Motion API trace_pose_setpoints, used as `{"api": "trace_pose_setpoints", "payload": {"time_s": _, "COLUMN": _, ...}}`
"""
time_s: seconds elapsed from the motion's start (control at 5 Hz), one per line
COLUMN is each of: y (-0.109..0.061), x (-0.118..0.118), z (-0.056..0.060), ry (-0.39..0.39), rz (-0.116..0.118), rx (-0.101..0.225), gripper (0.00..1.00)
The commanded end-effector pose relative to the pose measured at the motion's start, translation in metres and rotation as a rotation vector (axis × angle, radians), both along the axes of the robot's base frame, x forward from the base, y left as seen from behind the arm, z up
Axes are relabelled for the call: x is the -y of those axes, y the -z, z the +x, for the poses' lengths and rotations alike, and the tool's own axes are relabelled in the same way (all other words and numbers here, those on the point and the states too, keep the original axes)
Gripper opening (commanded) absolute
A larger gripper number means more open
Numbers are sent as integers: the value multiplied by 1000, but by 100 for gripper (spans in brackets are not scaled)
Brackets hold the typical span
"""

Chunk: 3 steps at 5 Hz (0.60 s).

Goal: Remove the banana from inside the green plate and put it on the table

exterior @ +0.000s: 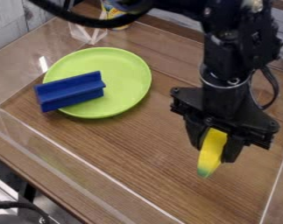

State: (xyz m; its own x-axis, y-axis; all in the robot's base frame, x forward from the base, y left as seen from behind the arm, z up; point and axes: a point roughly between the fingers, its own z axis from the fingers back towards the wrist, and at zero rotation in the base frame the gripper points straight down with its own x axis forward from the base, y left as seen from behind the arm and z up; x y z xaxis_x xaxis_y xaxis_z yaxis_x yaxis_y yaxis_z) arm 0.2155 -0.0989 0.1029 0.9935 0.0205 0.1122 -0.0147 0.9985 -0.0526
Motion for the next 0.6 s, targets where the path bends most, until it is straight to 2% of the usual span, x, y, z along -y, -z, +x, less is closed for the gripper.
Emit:
{"api": "trace_pose_setpoints", "payload": {"time_s": 0.0, "y": -7, "x": 0, "z": 7, "ry": -8, "rz": -17, "rx": 29, "gripper": 0}}
{"api": "trace_pose_setpoints", "payload": {"time_s": 0.4, "y": -6, "x": -2, "z": 9, "ry": -9, "rz": -21, "rx": 25, "gripper": 0}}
